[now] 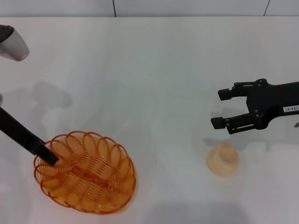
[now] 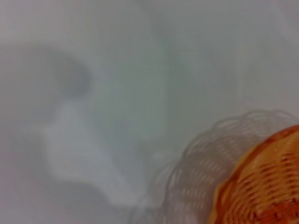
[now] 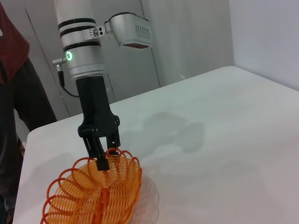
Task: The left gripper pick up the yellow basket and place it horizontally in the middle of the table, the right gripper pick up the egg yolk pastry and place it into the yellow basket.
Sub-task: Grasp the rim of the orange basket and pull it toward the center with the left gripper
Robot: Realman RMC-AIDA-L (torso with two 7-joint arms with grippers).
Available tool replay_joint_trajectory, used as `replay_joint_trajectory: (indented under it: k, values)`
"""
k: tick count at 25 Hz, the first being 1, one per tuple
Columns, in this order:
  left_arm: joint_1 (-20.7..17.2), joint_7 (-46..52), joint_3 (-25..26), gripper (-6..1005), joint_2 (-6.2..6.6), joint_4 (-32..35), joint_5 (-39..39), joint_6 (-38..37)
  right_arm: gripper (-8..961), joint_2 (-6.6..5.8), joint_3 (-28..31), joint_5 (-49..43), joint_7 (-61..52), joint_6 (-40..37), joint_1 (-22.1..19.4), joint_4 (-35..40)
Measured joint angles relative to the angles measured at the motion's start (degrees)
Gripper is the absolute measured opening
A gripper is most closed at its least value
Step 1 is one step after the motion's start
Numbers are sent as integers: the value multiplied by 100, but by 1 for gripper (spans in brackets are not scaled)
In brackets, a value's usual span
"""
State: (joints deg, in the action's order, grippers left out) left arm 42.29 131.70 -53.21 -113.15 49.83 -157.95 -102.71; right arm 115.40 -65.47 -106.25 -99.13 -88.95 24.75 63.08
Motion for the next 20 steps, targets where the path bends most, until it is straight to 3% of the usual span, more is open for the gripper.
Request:
replay_joint_trajectory:
  k: [20]
  values:
    - [40,56,-5,259,-52,-107,-80,260,858,0,0,8,-1,-45,-15,-7]
